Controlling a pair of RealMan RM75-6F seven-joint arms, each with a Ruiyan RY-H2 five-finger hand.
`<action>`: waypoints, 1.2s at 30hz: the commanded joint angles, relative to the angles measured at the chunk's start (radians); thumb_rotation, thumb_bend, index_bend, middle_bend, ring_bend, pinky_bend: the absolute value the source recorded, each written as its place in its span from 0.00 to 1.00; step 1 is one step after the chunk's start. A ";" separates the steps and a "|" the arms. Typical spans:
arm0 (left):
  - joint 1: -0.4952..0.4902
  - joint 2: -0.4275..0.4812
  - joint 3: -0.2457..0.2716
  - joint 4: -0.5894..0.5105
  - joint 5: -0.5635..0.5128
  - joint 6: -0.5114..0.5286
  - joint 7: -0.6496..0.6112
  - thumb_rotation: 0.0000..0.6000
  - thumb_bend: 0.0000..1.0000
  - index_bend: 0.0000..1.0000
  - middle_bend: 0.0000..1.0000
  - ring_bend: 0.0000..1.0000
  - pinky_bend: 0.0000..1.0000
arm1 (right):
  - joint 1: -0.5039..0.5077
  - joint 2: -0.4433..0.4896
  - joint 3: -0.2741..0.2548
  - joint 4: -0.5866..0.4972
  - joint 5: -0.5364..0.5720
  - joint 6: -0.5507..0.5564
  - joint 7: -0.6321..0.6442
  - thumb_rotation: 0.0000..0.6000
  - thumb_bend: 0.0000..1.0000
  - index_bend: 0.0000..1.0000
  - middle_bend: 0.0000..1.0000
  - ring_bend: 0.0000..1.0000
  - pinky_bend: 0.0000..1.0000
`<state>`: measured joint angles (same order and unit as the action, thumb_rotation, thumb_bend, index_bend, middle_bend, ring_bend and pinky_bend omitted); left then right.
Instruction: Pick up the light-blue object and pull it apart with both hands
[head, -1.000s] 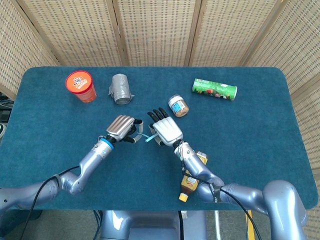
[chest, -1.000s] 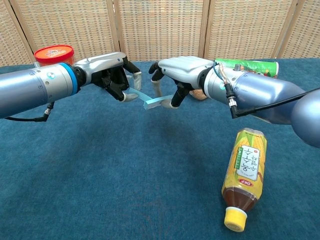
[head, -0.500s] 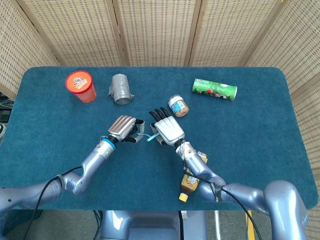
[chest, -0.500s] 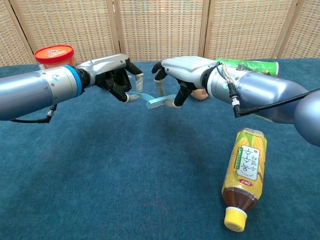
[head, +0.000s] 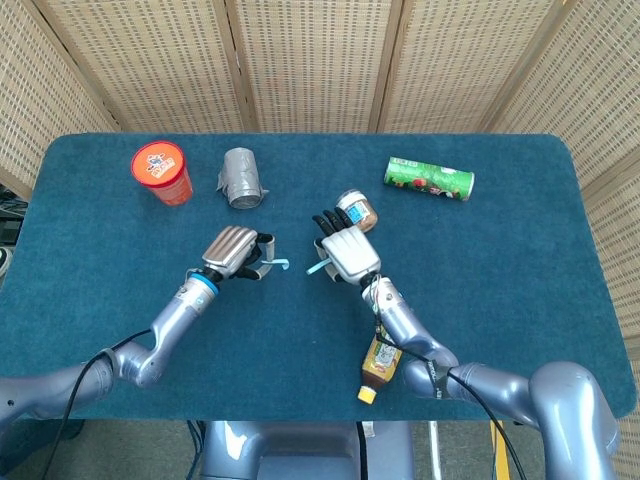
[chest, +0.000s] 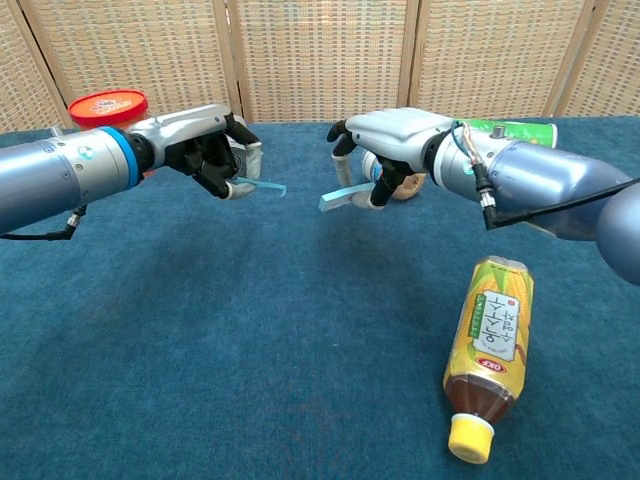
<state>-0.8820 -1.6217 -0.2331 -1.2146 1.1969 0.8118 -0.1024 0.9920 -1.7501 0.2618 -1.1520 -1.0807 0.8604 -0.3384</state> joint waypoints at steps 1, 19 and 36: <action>0.014 0.020 0.008 0.009 0.013 0.008 -0.016 1.00 0.71 0.79 1.00 1.00 1.00 | -0.006 -0.001 -0.003 0.013 0.000 -0.004 0.010 1.00 0.52 0.60 0.11 0.00 0.00; 0.131 0.150 0.106 0.033 0.118 0.106 -0.027 1.00 0.09 0.33 0.44 0.54 0.89 | -0.025 0.003 -0.007 0.036 -0.025 -0.015 0.062 1.00 0.35 0.33 0.08 0.00 0.00; 0.375 0.426 0.145 -0.212 0.123 0.370 -0.052 1.00 0.00 0.00 0.00 0.00 0.20 | -0.289 0.338 -0.053 -0.280 -0.198 0.309 0.222 1.00 0.13 0.12 0.00 0.00 0.00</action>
<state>-0.5642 -1.2282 -0.0983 -1.3983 1.3178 1.1172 -0.1451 0.7832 -1.4871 0.2375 -1.3937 -1.2203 1.0797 -0.1724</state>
